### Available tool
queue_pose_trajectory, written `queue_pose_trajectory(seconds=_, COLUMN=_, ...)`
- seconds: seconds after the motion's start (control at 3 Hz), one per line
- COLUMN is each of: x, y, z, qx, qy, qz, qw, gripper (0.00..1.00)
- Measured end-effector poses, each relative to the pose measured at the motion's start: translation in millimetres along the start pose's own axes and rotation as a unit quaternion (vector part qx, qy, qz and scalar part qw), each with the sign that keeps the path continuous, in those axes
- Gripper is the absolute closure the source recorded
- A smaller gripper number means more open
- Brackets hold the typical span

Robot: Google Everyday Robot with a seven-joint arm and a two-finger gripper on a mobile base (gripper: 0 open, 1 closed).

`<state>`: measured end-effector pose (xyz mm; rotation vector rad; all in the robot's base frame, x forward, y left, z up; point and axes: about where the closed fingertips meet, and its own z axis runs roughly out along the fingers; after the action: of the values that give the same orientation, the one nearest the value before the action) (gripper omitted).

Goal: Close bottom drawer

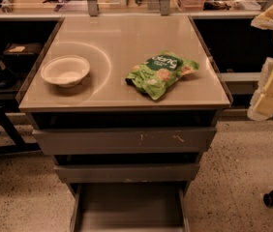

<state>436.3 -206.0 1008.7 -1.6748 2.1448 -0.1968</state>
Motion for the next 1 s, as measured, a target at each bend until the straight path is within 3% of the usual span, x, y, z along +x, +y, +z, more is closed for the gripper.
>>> queue_pose_trajectory(seconds=0.33, x=0.0, y=0.0, z=0.0, qx=0.0, qy=0.0, qz=0.0, qw=1.0, gripper=0.0)
queue_pose_trajectory(seconds=1.0, x=0.0, y=0.0, z=0.0, qx=0.0, qy=0.0, qz=0.0, qw=1.0, gripper=0.41)
